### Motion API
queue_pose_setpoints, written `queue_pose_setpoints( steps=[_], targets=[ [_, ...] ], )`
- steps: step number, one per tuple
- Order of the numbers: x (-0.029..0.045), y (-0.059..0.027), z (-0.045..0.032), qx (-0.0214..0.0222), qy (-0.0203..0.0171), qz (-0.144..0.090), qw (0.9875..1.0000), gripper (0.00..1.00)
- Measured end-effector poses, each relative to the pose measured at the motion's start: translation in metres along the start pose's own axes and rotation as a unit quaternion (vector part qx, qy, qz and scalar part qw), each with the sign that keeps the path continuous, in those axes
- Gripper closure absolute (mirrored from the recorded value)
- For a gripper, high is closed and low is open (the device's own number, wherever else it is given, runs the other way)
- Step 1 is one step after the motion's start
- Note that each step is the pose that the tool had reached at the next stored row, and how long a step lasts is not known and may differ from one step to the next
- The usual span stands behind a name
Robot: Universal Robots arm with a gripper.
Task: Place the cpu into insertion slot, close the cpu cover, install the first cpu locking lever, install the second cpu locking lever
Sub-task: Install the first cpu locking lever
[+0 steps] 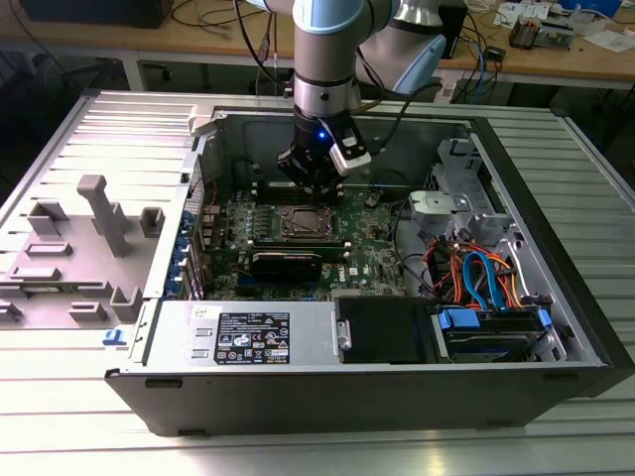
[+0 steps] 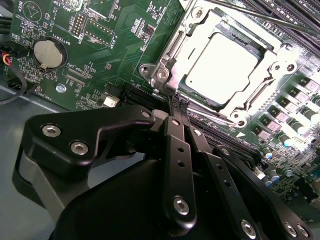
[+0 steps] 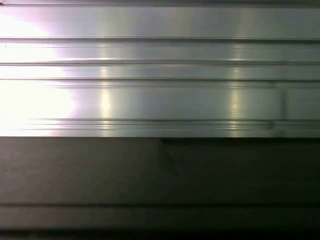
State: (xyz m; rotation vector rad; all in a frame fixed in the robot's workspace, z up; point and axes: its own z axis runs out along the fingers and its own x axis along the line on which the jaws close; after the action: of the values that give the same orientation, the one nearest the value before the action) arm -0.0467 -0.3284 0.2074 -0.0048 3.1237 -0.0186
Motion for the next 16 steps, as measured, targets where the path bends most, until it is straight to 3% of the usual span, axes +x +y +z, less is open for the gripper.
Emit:
queue_pose_setpoints(
  steps=[7,16],
  targets=[
    [0.0000,0.0000,0.0007,0.0008,0.0000,0.000,1.0000,0.89],
    [0.0000,0.0000,0.0027,0.0056,0.0001,0.000,1.0000,0.89]
  ],
)
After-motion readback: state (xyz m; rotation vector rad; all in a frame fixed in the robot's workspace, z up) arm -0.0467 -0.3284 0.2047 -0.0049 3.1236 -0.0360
